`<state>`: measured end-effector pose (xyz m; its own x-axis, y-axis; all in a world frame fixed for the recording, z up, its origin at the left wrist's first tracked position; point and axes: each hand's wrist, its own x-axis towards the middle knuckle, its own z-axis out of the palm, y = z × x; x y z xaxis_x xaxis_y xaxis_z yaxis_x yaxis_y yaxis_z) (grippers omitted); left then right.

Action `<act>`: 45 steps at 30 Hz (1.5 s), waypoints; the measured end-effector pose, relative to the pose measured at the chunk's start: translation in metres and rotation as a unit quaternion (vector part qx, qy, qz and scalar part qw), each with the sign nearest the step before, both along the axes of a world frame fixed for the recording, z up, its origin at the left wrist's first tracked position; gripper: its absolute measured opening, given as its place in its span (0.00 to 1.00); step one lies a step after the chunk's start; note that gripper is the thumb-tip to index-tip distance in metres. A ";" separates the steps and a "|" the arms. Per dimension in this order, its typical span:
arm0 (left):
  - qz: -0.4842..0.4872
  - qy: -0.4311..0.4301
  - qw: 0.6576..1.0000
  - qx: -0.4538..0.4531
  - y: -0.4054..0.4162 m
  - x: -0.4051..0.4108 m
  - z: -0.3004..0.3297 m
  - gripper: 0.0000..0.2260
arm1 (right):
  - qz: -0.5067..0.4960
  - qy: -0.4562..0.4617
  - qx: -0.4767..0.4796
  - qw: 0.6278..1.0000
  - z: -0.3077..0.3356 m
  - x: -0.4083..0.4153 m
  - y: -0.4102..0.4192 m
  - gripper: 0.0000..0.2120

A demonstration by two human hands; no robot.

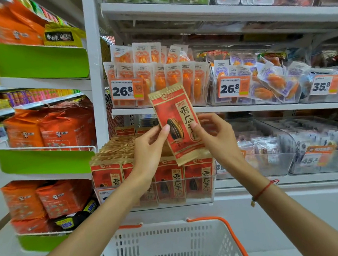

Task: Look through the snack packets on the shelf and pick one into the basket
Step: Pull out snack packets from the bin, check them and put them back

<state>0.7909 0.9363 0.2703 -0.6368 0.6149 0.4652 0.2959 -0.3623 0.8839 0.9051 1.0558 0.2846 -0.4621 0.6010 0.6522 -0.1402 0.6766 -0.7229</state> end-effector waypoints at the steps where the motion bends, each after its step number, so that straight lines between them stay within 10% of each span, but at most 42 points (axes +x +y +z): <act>1: -0.009 -0.006 1.000 -0.014 -0.006 0.001 -0.003 0.09 | 0.027 -0.001 -0.038 0.999 -0.001 0.003 -0.001 0.08; 15: -0.033 -0.078 0.978 -0.190 -0.076 -0.012 -0.074 0.05 | 0.088 -0.229 -0.085 0.966 -0.080 -0.005 -0.040 0.21; 24: -0.054 -0.082 0.957 -0.273 -0.072 -0.022 -0.091 0.20 | 0.140 -0.239 -0.242 0.930 -0.086 0.000 -0.028 0.16; 45: -0.092 -0.072 0.947 -0.300 -0.078 -0.026 -0.090 0.09 | 0.159 -0.258 -0.227 0.925 -0.091 -0.001 -0.029 0.16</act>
<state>0.7648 0.8578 0.1801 -0.5239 0.8473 -0.0871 0.1370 0.1847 0.9732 0.9044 1.0268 0.1931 -0.8421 0.5393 0.0081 0.1641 0.2705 -0.9486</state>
